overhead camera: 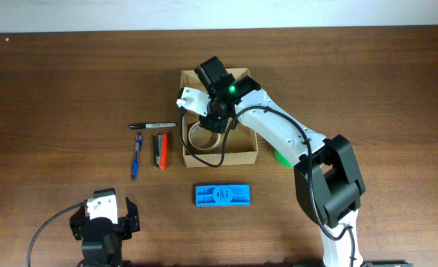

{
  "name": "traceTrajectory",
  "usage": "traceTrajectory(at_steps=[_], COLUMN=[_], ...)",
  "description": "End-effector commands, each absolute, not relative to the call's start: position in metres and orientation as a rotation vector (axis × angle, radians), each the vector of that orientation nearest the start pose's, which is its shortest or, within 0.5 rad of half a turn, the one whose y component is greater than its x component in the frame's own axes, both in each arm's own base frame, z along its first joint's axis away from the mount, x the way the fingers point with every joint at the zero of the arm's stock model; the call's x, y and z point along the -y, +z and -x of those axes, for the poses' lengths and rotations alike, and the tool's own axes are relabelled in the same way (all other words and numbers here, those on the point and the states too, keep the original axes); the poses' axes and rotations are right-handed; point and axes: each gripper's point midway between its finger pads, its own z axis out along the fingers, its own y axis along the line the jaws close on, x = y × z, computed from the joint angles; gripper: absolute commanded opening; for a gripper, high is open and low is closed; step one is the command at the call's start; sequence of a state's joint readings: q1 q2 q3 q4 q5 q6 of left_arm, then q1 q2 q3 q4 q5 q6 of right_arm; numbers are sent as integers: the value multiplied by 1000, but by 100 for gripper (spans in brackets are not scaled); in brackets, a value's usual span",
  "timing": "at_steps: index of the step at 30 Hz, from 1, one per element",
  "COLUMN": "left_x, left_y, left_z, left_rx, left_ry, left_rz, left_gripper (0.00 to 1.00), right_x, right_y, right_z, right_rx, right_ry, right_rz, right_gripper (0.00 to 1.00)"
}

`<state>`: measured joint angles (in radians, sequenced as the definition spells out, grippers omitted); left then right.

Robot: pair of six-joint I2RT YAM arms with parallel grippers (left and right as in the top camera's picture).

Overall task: Pack container
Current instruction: 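Lift the clear tape roll and lower it into the cardboard box, then release the tape and move the right gripper to the green tape roll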

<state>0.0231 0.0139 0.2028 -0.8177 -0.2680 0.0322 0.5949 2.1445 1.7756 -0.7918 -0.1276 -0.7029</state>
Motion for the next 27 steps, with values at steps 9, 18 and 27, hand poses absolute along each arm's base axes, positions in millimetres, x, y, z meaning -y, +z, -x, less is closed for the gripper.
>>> traceTrajectory(at_steps=[9,18,27], left_x=[-52,-52,-52], left_y=[79,79,79], left_z=[-178,-178,-178], left_rx=[-2184,-2183,-2184], left_ry=[331,331,331], left_rz=[166,166,166], left_gripper=[100,100,100], right_x=[-303,-195,-76], right_y=[214,287,244], right_z=[-413,-404,-373], right_rx=[-2115,-2367,-2789], right_ry=[188,230,235], right_rz=[1341,735,198], right_gripper=[17,99,99])
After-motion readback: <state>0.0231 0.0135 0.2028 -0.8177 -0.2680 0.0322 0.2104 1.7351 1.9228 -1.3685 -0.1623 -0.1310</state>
